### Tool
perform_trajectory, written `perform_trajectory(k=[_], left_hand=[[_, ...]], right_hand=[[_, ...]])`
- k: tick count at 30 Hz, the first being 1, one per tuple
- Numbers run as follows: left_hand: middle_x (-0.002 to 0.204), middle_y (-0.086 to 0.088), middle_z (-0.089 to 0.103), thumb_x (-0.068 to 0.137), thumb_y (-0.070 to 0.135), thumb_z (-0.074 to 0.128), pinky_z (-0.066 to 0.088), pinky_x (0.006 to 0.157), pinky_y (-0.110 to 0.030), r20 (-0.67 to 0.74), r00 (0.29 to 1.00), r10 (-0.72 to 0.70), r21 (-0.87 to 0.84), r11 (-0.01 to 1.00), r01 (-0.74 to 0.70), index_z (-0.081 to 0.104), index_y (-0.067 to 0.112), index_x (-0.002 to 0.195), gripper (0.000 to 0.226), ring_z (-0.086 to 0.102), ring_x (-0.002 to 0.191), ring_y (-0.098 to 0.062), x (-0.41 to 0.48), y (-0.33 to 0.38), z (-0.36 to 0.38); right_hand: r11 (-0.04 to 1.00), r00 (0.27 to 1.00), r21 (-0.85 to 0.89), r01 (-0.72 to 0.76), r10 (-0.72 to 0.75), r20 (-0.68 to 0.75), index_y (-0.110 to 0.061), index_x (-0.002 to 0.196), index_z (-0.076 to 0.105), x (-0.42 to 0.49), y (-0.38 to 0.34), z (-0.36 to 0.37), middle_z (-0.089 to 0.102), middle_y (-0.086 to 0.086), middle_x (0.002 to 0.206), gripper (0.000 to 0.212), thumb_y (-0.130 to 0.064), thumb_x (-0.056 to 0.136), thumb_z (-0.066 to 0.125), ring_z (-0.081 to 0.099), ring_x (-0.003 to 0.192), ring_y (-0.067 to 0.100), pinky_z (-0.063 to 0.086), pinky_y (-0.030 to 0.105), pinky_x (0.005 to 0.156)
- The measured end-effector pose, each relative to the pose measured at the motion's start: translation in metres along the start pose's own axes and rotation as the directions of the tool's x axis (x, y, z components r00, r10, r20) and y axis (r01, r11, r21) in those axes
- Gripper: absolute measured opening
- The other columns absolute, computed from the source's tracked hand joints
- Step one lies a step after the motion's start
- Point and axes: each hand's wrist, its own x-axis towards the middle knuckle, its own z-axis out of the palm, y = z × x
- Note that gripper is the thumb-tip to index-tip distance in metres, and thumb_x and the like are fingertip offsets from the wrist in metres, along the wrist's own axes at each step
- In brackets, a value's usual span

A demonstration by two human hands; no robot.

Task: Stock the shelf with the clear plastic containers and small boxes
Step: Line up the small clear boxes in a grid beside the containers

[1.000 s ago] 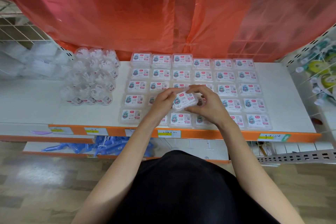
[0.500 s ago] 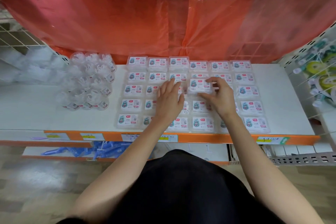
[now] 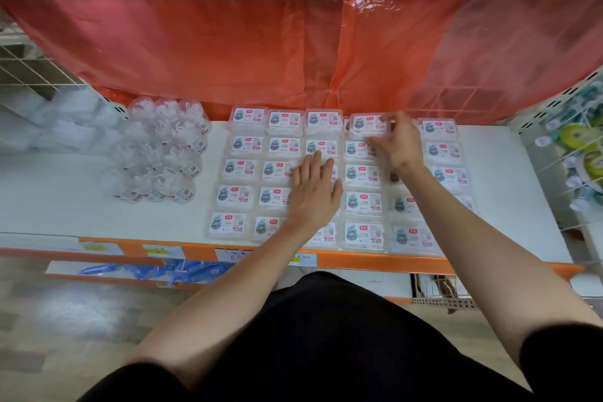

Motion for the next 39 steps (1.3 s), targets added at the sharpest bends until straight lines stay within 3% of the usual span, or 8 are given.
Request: perform_trajectory(k=[4,7,10,17,23,28,33,39], left_hand=[[0.162,-0.009,0.012,0.103,0.040,0.026,0.005,0.120,-0.045,-0.006,1.000,-0.001,0.005,1.000,0.001,0.026,0.017,0.151,0.053,0.006,0.149,-0.026,0.001,-0.001,0.002],[0.162,-0.008,0.012,0.103,0.041,0.026,0.005,0.121,-0.045,-0.005,1.000,-0.003,0.001,1.000,0.003,0.026,0.017,0.151,0.053,0.005,0.149,-0.025,0.000,-0.001,0.002],[0.162,-0.008,0.011,0.103,0.041,0.026,0.004,0.121,-0.044,-0.007,1.000,0.000,-0.006,1.000,0.000,0.025,0.017,0.151,0.054,0.003,0.150,-0.024,0.000,-0.001,0.001],[0.162,-0.008,0.013,0.104,0.040,0.025,0.005,0.121,-0.045,-0.013,1.000,0.000,-0.030,1.000,0.000,0.027,0.017,0.151,0.053,0.005,0.149,-0.024,0.001,-0.002,0.003],[0.162,-0.004,0.015,0.105,0.037,0.022,0.003,0.121,-0.041,-0.022,1.000,-0.019,-0.134,0.991,0.016,0.031,0.019,0.150,0.050,0.005,0.149,-0.019,0.001,-0.002,-0.001],[0.161,-0.002,0.017,0.104,0.036,0.027,0.004,0.120,-0.042,0.000,0.999,-0.039,-0.197,0.980,0.039,0.034,0.020,0.148,0.047,0.006,0.148,-0.018,0.002,-0.002,-0.005],[0.162,-0.006,0.012,0.104,0.038,0.034,0.000,0.120,-0.040,0.050,0.998,-0.045,-0.233,0.971,0.055,0.028,0.015,0.151,0.053,0.005,0.149,-0.019,0.000,-0.001,-0.017],[0.161,-0.007,0.018,0.099,0.030,0.047,0.004,0.118,-0.037,-0.132,0.991,-0.009,-0.156,0.988,-0.012,0.026,0.011,0.151,0.059,0.010,0.149,-0.023,-0.030,-0.016,-0.042]], right_hand=[[1.000,0.999,-0.021,0.004,-0.003,0.038,-0.018,0.119,0.051,0.010,0.000,0.006,0.059,-0.001,0.116,0.049,-0.010,0.080,0.080,0.061,0.101,0.016,0.053,0.023,0.084],[0.998,0.999,-0.053,0.021,-0.018,0.050,-0.019,0.121,0.051,0.014,0.000,0.011,0.060,0.003,0.121,0.051,-0.009,0.080,0.079,0.061,0.102,0.019,0.056,0.038,0.090],[0.995,0.998,-0.090,0.044,-0.040,0.045,-0.016,0.124,0.052,0.015,-0.003,0.012,0.056,0.007,0.126,0.050,-0.012,0.082,0.078,0.061,0.101,0.022,0.056,0.039,0.089],[0.976,0.990,-0.162,0.144,-0.140,0.033,-0.012,0.124,0.056,0.006,0.004,0.005,0.043,0.008,0.138,0.046,-0.010,0.082,0.074,0.047,0.124,0.024,0.038,0.032,0.108],[0.969,0.971,-0.078,0.234,-0.238,-0.035,-0.012,0.120,0.059,-0.020,0.009,0.000,0.042,0.012,0.140,0.036,-0.012,0.085,0.066,0.049,0.125,0.027,0.042,0.040,0.106],[0.947,0.946,-0.073,0.312,-0.317,-0.066,-0.011,0.124,0.056,-0.064,0.014,0.009,0.032,0.010,0.152,0.035,-0.014,0.089,0.062,0.041,0.134,0.022,0.037,0.029,0.104],[0.921,0.921,-0.048,0.387,-0.389,-0.030,-0.011,0.122,0.058,-0.095,0.018,0.019,0.033,0.011,0.151,0.034,-0.015,0.089,0.060,0.056,0.116,0.021,0.051,0.042,0.093],[0.891,0.891,-0.032,0.454,-0.453,0.031,-0.010,0.122,0.059,-0.116,-0.006,0.036,0.036,0.013,0.149,0.035,-0.012,0.087,0.062,0.045,0.126,0.017,0.045,0.036,0.100]])
